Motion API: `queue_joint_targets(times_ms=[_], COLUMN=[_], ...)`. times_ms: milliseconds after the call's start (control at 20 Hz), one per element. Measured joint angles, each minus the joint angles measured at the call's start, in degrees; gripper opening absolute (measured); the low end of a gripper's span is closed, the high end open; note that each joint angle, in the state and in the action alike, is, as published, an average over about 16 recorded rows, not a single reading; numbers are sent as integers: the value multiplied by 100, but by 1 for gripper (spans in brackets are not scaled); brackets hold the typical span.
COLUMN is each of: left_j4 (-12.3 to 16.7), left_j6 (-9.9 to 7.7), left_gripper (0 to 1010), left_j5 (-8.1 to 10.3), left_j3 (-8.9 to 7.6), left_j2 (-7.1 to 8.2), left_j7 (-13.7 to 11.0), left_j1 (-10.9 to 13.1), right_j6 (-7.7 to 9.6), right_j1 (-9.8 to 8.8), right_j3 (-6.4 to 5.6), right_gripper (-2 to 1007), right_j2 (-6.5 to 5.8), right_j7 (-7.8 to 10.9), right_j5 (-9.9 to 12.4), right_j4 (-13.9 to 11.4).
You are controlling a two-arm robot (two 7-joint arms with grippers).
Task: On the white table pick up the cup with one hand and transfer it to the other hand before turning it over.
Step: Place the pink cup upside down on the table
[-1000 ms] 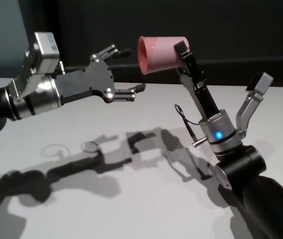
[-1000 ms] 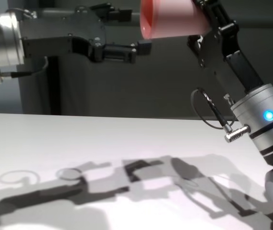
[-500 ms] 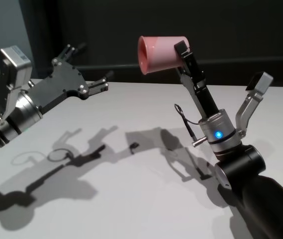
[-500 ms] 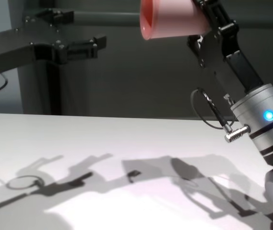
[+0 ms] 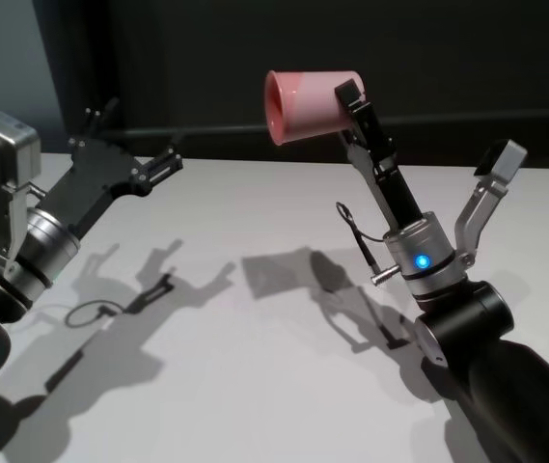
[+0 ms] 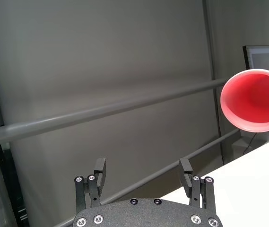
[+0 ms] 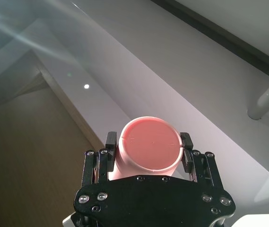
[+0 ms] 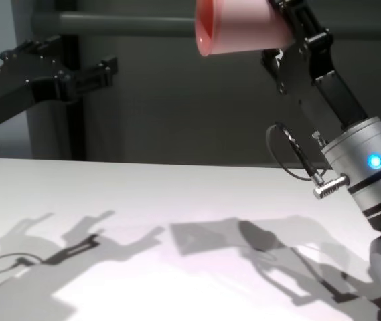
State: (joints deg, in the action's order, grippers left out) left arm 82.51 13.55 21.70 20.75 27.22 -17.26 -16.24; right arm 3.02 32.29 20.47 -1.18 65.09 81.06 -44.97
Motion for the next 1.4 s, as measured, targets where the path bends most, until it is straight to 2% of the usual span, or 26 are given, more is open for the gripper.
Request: queue_joint_targets(times_ms=[250,500,1000,1400], left_j4=[-37,-186,-818,-1373], left_j6=[-24,53,439,679], left_gripper=[1001,1001,1001,1001], left_j5=[56,163,421,573], left_j3=[-138,-219,-289,-327], left_j2=[-272,-539,-1006,-1221], left_j7=[271,332,80,-227], left_j1=[184,277,295,231], right_j6=[0,0,0,0], right_j1=[0,0,0,0], right_j3=[0,0,0,0], right_gripper=[774,774,774,774], right_j2=[0,0,0,0], right_j7=[0,0,0,0], right_j5=[0,0,0,0], right_j4=[0,0,0,0])
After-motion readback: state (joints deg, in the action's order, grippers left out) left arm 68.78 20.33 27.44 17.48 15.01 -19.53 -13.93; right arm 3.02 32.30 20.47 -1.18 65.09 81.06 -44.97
